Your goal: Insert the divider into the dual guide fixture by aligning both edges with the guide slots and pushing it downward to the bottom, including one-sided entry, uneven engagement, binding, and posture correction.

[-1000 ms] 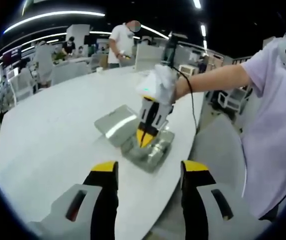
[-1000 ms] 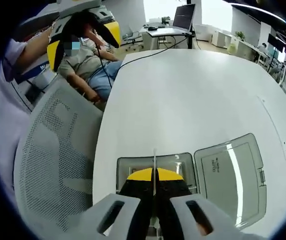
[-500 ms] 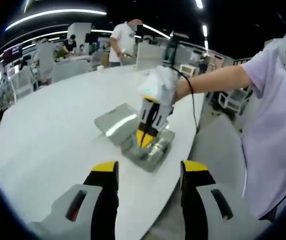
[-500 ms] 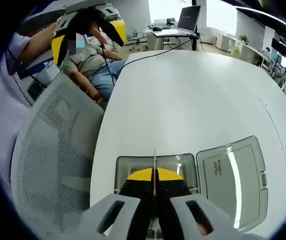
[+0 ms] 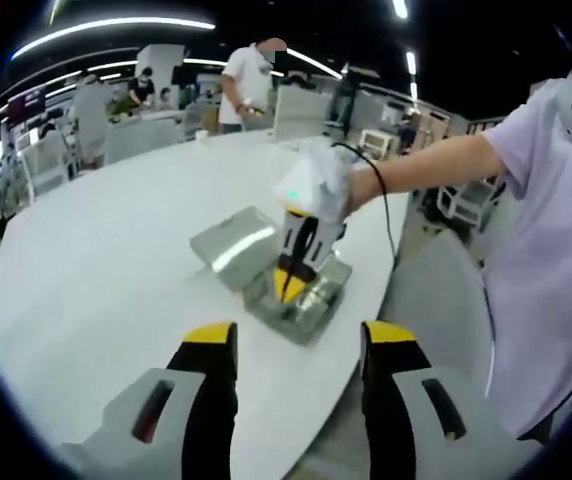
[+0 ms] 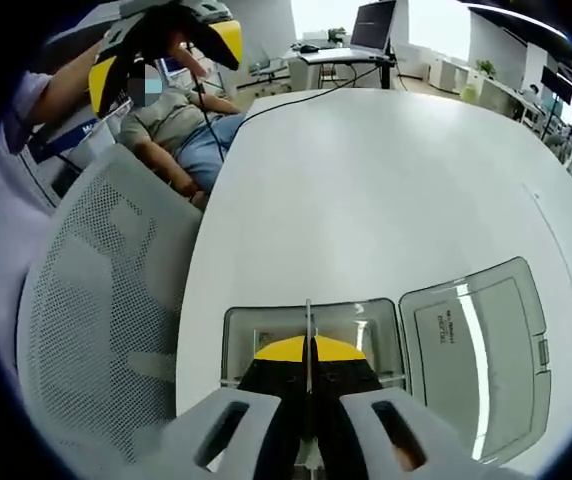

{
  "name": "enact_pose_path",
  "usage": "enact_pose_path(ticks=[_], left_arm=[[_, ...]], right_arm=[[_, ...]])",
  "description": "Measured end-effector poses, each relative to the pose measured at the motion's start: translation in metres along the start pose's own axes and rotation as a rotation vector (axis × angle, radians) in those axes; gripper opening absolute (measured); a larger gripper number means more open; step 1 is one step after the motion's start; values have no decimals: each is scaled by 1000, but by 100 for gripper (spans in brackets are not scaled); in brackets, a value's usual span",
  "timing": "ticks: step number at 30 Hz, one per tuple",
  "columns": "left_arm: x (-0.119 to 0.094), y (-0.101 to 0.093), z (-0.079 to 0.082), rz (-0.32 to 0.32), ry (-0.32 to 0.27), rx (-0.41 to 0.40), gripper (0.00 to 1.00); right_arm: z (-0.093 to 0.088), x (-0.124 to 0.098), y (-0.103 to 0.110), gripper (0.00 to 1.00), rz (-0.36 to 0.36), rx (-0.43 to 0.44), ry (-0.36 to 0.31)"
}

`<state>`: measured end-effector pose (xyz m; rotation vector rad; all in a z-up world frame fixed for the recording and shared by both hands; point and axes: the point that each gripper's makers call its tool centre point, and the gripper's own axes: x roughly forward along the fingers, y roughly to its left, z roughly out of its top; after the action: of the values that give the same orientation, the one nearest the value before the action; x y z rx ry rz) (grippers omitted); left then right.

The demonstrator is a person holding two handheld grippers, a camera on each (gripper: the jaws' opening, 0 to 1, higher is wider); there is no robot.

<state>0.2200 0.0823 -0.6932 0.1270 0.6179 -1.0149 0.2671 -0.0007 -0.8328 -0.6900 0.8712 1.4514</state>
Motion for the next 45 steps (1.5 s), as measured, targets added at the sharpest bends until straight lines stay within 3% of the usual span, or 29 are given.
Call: enact_pose_path(ticks=[10, 15, 22, 27, 32, 38, 45], left_arm=[[2, 0, -1, -6, -3, -5, 47], [2, 0, -1, -5, -4, -8, 47], [1, -2, -1, -5, -8, -10, 47], [0, -1, -2, -2, -11, -15, 47], [-3, 3, -2, 9, -19, -25, 49], [-5, 4, -3, 19, -20, -23, 51], [-5, 4, -6, 19, -16, -24, 52]], right_arm=[[-3, 6, 0, 0, 0, 11, 41], [-6, 12, 1, 0, -24, -15, 100], [-7, 10, 0, 0, -25, -14, 89], [-8, 9, 0, 0, -21, 1, 64], [-3, 8, 0, 0, -8, 80, 8], [-1, 3, 0, 7, -14, 86, -9], [11, -15, 0, 13, -25, 146, -112]])
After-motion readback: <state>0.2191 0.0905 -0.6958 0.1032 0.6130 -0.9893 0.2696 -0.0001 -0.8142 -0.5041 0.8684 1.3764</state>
